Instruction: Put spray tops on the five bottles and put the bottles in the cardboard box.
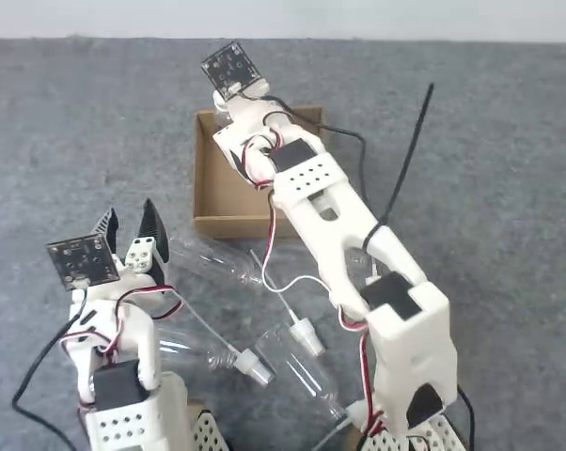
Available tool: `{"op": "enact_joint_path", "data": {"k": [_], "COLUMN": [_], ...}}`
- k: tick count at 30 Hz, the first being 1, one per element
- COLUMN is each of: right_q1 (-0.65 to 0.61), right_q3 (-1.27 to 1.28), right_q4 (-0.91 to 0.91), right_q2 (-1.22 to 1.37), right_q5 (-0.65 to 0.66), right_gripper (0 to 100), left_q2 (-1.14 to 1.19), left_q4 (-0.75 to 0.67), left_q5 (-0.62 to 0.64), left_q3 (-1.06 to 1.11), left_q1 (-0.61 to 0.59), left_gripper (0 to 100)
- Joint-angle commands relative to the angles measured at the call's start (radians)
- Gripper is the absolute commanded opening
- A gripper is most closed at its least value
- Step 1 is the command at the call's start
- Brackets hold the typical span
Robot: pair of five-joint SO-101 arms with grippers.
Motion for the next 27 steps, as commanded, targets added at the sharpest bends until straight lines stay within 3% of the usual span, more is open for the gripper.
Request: {"op": "enact_joint_path", "data": {"k": [1, 27], "right_q1": [-0.002, -0.042], "right_q3": [-0.121, -0.186], "right_q4": [-0.008, -0.119], "right_q2": [0.019, 0.213], "right_q5": [-0.081, -0.132], "right_gripper": [6.9, 6.9], "left_q2": [-0.015, -0.015], "left_q4": [-0.055, -0.058], "left_q5": [0.006, 0.008], "left_q3": [-0.015, -0.018], "left_q1": [-0.003, -0.005], "left_gripper": [17, 17]}}
